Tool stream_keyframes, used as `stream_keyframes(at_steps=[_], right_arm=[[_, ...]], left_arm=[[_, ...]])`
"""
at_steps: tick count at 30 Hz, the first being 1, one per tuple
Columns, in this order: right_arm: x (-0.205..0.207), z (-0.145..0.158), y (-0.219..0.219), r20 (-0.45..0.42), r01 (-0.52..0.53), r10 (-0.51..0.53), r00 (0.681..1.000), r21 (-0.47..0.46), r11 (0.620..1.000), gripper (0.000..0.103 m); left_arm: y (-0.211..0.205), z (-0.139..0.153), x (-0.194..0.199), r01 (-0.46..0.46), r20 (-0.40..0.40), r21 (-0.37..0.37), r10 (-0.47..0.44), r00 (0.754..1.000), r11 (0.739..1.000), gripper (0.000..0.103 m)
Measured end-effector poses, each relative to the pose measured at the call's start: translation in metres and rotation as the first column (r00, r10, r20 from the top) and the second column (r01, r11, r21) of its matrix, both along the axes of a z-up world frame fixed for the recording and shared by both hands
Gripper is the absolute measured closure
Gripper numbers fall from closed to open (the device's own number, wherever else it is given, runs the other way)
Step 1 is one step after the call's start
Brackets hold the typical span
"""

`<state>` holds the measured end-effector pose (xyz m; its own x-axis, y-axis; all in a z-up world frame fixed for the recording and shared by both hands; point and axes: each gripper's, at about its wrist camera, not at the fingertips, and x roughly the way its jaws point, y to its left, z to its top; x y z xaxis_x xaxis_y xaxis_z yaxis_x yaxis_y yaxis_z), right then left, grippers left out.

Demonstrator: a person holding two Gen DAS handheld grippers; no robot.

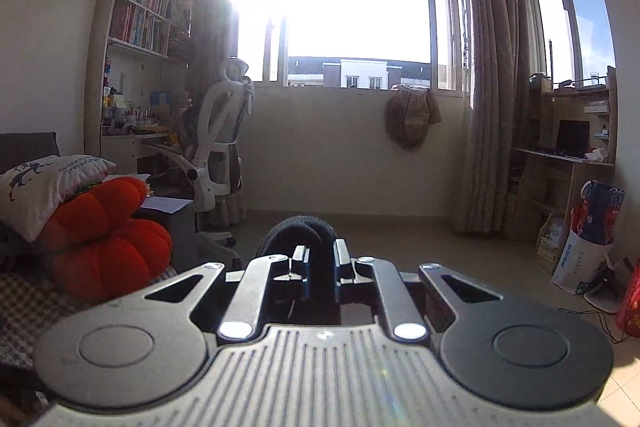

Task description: Fold clothes

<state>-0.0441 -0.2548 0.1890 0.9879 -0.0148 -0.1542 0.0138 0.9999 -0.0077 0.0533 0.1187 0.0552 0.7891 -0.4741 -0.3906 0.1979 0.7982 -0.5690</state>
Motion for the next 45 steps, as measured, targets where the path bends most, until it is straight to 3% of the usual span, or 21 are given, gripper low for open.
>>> stream_keyframes(at_steps=[2, 5, 6, 7, 9, 12, 15, 18, 22, 23, 24, 25, 26, 28, 30, 34, 38, 42, 44, 45], right_arm=[[-0.004, 0.0, -0.005, 0.02, -0.004, 0.003, 1.0, 0.016, 1.0, 0.092], [-0.01, 0.002, -0.012, 0.077, -0.014, 0.01, 0.997, 0.052, 0.999, 0.092], [-0.009, 0.002, -0.015, 0.091, -0.016, 0.009, 0.996, 0.072, 0.997, 0.092], [-0.004, 0.002, -0.019, 0.097, -0.014, 0.005, 0.995, 0.1, 0.995, 0.092], [0.014, 0.0, -0.024, 0.077, -0.003, -0.007, 0.997, 0.125, 0.992, 0.092], [0.044, -0.012, -0.022, 0.006, 0.02, -0.021, 1.0, 0.115, 0.993, 0.092], [0.065, -0.03, -0.017, -0.067, 0.044, -0.038, 0.997, 0.09, 0.995, 0.092], [0.071, -0.05, -0.015, -0.111, 0.03, -0.019, 0.994, 0.102, 0.994, 0.092], [0.082, -0.085, -0.003, -0.249, -0.098, 0.111, 0.962, 0.064, 0.993, 0.092], [0.087, -0.095, 0.001, -0.292, -0.123, 0.133, 0.947, 0.055, 0.991, 0.082], [0.091, -0.105, 0.006, -0.332, -0.134, 0.142, 0.933, 0.047, 0.99, 0.079], [0.095, -0.115, 0.011, -0.363, -0.145, 0.152, 0.919, 0.046, 0.988, 0.066], [0.098, -0.126, 0.015, -0.39, -0.159, 0.167, 0.906, 0.054, 0.986, 0.044], [0.104, -0.146, 0.023, -0.435, -0.187, 0.2, 0.878, 0.073, 0.98, 0.028], [0.107, -0.159, 0.03, -0.461, -0.208, 0.22, 0.859, 0.079, 0.975, 0.028], [0.117, -0.169, 0.049, -0.494, -0.275, 0.256, 0.831, 0.035, 0.961, 0.027], [0.123, -0.169, 0.076, -0.491, -0.343, 0.27, 0.828, -0.062, 0.937, 0.019], [0.136, -0.18, 0.089, -0.528, -0.416, 0.329, 0.783, -0.051, 0.908, 0.017], [0.142, -0.192, 0.103, -0.579, -0.474, 0.341, 0.74, -0.09, 0.876, 0.017], [0.144, -0.2, 0.111, -0.607, -0.505, 0.341, 0.718, -0.118, 0.855, 0.018]], left_arm=[[0.025, 0.03, -0.025, -0.051, 0.14, -0.056, 0.058, 0.988, 0.997, 0.089], [0.055, 0.067, -0.073, -0.062, 0.383, -0.093, 0.093, 0.919, 0.994, 0.089], [0.063, 0.073, -0.084, -0.071, 0.429, -0.094, 0.105, 0.897, 0.993, 0.088], [0.067, 0.073, -0.085, -0.092, 0.426, -0.076, 0.115, 0.897, 0.993, 0.087], [0.07, 0.065, -0.076, -0.14, 0.36, -0.005, 0.132, 0.924, 0.99, 0.086], [0.068, 0.03, -0.038, -0.159, 0.152, 0.104, 0.143, 0.978, 0.982, 0.085], [0.071, 0.005, -0.013, -0.157, 0.011, 0.125, 0.157, 0.988, 0.98, 0.087], [0.066, 0.007, -0.01, -0.134, 0.026, 0.141, 0.131, 0.991, 0.981, 0.088], [0.065, 0.013, -0.011, -0.111, 0.046, 0.183, 0.104, 0.993, 0.977, 0.087], [0.067, 0.014, -0.011, -0.123, 0.046, 0.187, 0.117, 0.992, 0.975, 0.087], [0.07, 0.014, -0.01, -0.136, 0.044, 0.178, 0.13, 0.991, 0.975, 0.084], [0.076, 0.014, -0.009, -0.15, 0.04, 0.159, 0.145, 0.989, 0.976, 0.076], [0.081, 0.013, -0.007, -0.164, 0.036, 0.14, 0.16, 0.986, 0.977, 0.07], [0.095, 0.011, -0.004, -0.206, 0.026, 0.089, 0.204, 0.979, 0.975, 0.046], [0.107, 0.007, 0.002, -0.235, -0.001, 0.051, 0.236, 0.972, 0.971, 0.045], [0.118, -0.009, 0.026, -0.252, -0.083, 0.043, 0.254, 0.964, 0.967, 0.042], [0.101, -0.031, 0.046, -0.17, -0.164, 0.096, 0.184, 0.969, 0.981, 0.043], [0.074, -0.031, 0.047, -0.097, -0.13, 0.202, 0.125, 0.984, 0.975, 0.044], [0.063, -0.032, 0.046, -0.068, -0.112, 0.255, 0.1, 0.989, 0.965, 0.052], [0.059, -0.034, 0.047, -0.047, -0.105, 0.275, 0.079, 0.991, 0.96, 0.063]])
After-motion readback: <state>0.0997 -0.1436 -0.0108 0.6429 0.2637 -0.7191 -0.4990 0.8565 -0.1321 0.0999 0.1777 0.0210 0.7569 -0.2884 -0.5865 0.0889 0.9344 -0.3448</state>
